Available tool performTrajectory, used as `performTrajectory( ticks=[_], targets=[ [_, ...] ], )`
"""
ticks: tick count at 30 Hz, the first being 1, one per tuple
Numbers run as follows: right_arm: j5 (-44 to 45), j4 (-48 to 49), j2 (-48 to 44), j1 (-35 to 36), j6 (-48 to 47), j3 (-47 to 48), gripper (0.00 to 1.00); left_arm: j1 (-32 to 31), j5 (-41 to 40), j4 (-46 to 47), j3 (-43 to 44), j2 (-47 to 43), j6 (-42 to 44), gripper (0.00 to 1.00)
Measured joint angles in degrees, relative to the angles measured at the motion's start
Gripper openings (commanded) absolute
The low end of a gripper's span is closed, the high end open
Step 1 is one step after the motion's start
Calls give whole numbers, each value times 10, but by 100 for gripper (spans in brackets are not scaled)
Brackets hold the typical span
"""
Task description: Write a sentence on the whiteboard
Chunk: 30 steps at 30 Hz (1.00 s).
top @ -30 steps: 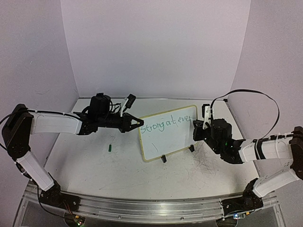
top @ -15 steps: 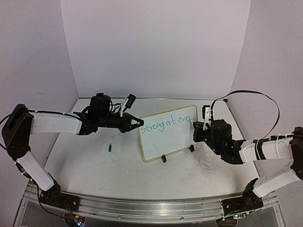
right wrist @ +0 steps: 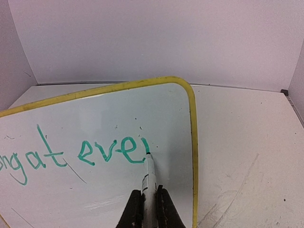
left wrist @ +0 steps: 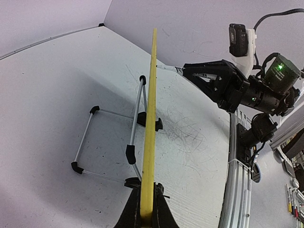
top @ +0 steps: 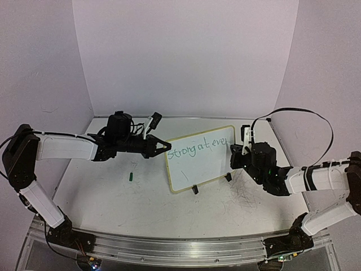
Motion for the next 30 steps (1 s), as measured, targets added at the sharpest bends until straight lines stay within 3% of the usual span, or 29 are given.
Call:
performTrajectory(
  ticks=[30],
  targets=[
    [6, 7, -38, -15, -1, -1, 0, 0, 0, 0, 0, 0, 4, 0]
  ],
)
